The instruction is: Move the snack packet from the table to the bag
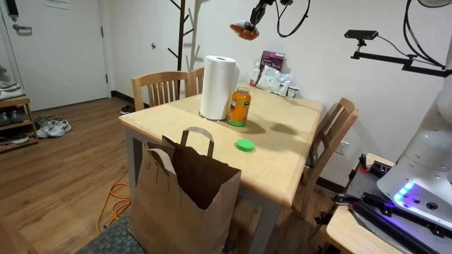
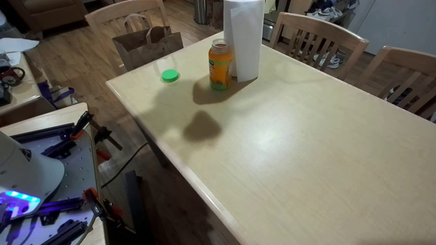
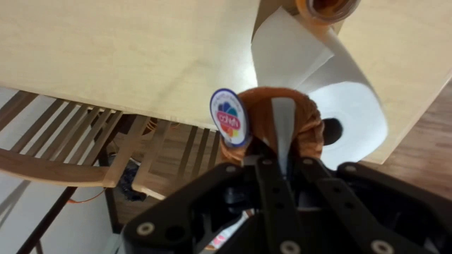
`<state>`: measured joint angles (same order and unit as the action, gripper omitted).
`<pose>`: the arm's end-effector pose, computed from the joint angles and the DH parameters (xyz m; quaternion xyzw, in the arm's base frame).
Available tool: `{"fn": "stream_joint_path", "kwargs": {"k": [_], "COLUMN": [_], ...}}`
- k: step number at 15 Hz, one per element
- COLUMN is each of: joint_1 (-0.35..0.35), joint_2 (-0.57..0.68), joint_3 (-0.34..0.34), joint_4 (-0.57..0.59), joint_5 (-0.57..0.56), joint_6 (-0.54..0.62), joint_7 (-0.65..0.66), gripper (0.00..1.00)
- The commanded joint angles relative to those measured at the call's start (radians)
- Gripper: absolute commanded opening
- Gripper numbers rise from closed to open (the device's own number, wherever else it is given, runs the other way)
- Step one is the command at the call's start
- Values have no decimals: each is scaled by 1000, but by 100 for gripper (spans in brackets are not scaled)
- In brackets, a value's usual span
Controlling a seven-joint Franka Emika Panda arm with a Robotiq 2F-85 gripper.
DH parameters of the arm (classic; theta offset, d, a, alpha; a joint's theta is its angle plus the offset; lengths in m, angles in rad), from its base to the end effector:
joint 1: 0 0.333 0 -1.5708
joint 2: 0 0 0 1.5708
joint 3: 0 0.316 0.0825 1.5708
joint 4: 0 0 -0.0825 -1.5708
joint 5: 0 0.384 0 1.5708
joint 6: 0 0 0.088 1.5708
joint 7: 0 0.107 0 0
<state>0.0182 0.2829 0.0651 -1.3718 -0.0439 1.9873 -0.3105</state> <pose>0.6734 0.0470 0.5914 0.9665 0.1955 0.1633 0.0312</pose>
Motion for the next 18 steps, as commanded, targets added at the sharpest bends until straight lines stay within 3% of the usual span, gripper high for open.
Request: {"fn": "stream_joint_path", "kwargs": {"k": [1,6,8,9,10,13,18], "joint_1": [75,172,174,185,190,172,179], "joint_2": [50,91,77,71,73,74,98], "joint_3": [31,80,92,81,83,79,134], "joint_4": [113,185,146,137,137,131,196], "joint_5": [-76,-126,-88,-101,-101,-61,52], "joint_6": [-153,-260,-185,-206,-204,-192,-241], "joint_7": [-26,-94,-121,-62,-63,-66,-261], "gripper": [2,2,2,2,8,2,2]}}
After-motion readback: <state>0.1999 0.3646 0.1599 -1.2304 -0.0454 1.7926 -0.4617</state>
